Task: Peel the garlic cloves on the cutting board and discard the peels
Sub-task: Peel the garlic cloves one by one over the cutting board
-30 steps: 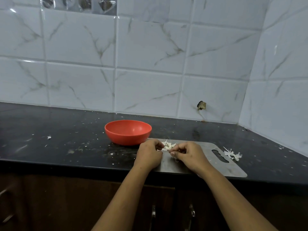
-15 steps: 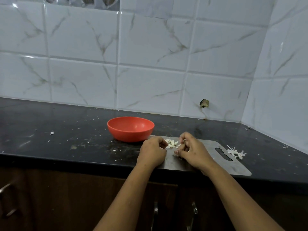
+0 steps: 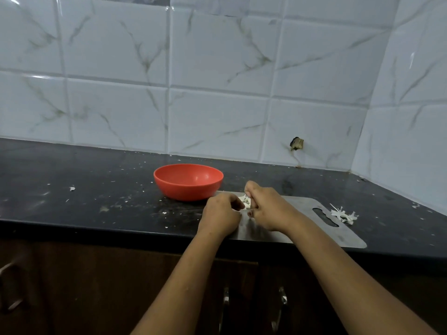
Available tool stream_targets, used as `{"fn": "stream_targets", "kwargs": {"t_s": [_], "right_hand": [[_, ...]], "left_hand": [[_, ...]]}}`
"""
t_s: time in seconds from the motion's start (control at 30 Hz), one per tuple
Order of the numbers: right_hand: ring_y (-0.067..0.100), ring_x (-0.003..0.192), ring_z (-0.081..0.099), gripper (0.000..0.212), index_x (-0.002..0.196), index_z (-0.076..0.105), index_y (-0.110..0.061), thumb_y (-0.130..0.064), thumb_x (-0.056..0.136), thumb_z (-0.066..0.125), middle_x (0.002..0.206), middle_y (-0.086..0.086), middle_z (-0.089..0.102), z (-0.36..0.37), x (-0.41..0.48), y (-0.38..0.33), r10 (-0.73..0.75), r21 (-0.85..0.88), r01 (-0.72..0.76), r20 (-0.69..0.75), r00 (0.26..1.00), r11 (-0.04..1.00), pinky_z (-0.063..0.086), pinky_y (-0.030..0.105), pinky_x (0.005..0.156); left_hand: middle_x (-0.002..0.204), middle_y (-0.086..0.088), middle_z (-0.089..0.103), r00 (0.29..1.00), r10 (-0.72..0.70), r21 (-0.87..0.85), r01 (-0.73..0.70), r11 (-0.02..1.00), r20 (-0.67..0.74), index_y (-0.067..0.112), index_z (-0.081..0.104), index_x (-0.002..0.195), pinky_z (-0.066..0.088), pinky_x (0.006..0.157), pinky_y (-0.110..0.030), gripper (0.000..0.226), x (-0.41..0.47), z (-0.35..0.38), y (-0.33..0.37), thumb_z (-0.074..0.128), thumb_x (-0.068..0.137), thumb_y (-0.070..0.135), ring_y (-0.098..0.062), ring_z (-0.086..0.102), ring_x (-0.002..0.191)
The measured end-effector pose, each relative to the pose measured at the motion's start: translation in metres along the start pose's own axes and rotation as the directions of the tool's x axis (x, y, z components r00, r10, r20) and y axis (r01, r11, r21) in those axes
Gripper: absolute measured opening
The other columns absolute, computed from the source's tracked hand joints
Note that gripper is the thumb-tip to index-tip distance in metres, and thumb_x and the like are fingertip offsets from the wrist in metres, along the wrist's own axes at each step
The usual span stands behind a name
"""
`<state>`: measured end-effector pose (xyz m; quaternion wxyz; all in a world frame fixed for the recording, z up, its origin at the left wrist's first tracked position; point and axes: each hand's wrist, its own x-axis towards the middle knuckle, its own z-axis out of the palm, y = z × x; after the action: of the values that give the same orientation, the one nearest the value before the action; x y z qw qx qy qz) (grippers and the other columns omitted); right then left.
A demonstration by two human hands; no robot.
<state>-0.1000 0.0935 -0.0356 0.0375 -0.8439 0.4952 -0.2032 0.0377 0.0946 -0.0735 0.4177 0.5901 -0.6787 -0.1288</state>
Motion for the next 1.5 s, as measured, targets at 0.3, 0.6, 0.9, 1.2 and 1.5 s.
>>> {"fn": "stream_targets", "kwargs": {"t_s": [0.3, 0.6, 0.9, 1.2, 1.5], "right_hand": [[0.017, 0.068, 0.043, 0.025, 0.095, 0.034, -0.017, 0.001, 0.086, 0.047, 0.081, 0.001, 0.049, 0.007, -0.014, -0.011, -0.079, -0.128, 0.068, -0.085, 0.993, 0.989, 0.031, 0.028, 0.053], [0.020, 0.076, 0.039, 0.029, 0.095, 0.030, -0.017, 0.004, 0.083, 0.047, 0.084, 0.003, 0.043, 0.009, -0.022, -0.015, -0.110, -0.150, 0.094, -0.102, 0.989, 0.984, 0.026, 0.028, 0.053], [0.021, 0.080, 0.037, 0.031, 0.094, 0.030, -0.019, 0.004, 0.079, 0.045, 0.091, 0.008, 0.049, 0.013, -0.024, -0.013, -0.164, -0.176, 0.140, -0.133, 0.977, 0.975, 0.029, 0.032, 0.065], [0.000, 0.058, 0.051, 0.028, 0.087, 0.040, -0.015, 0.005, 0.085, 0.060, 0.068, -0.003, 0.051, 0.021, -0.021, 0.013, 0.132, 0.434, 0.032, -0.343, 0.930, 0.901, 0.042, 0.014, 0.057], [0.016, 0.074, 0.066, 0.010, 0.090, 0.068, -0.016, -0.006, 0.088, 0.067, 0.073, 0.000, 0.070, 0.018, -0.022, 0.019, 0.274, 0.715, -0.016, -0.247, 0.929, 0.698, 0.054, 0.022, 0.064]], "left_hand": [[0.094, 0.008, 0.066, 1.000, 0.022, 0.004, -0.022, 1.000, -0.007, 0.021, 0.072, 0.093, 0.041, 0.076, -0.017, 0.018, -0.003, 0.000, 0.002, 0.065, 0.083, 0.008, -0.005, 0.057, 0.085], [0.100, 0.004, 0.071, 0.999, 0.050, 0.025, -0.051, 0.998, 0.011, 0.020, 0.072, 0.095, 0.042, 0.080, -0.018, 0.016, -0.007, -0.004, 0.006, 0.064, 0.085, 0.011, -0.003, 0.056, 0.084], [0.099, 0.002, 0.072, 0.999, 0.044, 0.068, -0.044, 0.997, 0.007, 0.021, 0.073, 0.095, 0.051, 0.085, -0.029, 0.015, -0.009, -0.002, 0.010, 0.064, 0.085, 0.015, -0.012, 0.065, 0.095], [0.103, 0.004, 0.071, 0.998, 0.030, 0.085, -0.034, 0.996, 0.048, 0.025, 0.076, 0.097, 0.044, 0.081, -0.023, 0.014, -0.008, -0.004, 0.013, 0.066, 0.088, 0.025, -0.011, 0.061, 0.097], [0.086, 0.007, 0.069, 0.991, 0.028, -0.061, -0.021, 0.998, 0.129, 0.031, 0.074, 0.089, 0.052, 0.080, -0.034, 0.013, -0.005, -0.005, 0.012, 0.062, 0.090, 0.026, -0.011, 0.063, 0.081]]}}
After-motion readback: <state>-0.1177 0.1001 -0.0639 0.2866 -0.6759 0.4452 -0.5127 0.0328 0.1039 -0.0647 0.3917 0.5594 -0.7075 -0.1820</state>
